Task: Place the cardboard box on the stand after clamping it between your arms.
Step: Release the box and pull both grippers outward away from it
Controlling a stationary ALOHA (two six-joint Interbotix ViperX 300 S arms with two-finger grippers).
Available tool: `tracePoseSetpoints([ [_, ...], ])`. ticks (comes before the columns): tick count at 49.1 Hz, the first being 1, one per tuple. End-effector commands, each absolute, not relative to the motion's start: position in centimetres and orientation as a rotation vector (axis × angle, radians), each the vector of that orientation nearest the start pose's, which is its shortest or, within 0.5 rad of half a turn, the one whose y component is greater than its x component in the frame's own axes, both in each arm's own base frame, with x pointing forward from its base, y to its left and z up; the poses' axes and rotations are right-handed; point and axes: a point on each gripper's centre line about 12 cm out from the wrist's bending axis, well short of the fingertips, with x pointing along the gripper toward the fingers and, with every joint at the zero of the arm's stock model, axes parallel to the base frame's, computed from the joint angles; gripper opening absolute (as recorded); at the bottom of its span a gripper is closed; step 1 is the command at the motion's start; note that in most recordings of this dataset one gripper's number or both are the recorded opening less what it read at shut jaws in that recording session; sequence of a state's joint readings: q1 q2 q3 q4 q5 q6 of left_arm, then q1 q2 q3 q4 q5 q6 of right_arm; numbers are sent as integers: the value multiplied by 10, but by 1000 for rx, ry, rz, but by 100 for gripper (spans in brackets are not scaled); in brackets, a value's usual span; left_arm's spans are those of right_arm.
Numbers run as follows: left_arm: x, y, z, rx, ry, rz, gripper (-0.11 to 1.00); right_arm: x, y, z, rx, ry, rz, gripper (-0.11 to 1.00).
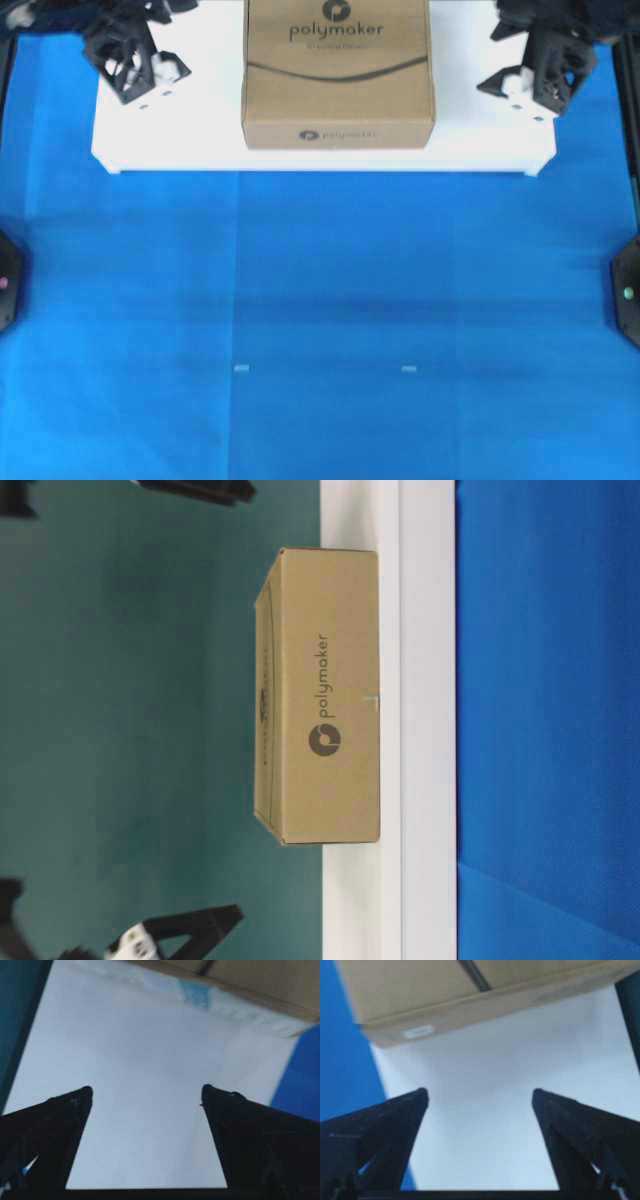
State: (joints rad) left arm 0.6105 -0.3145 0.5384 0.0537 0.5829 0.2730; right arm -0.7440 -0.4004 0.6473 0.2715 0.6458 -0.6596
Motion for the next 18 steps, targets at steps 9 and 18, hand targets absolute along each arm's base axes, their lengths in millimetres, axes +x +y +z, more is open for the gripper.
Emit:
tracePoseSetpoints([
  [9,269,134,295,86,703,377,85,215,-142,287,-16,687,-389,96],
  [18,257,97,304,54,567,322,85,200,-108,301,6,551,-370,96],
])
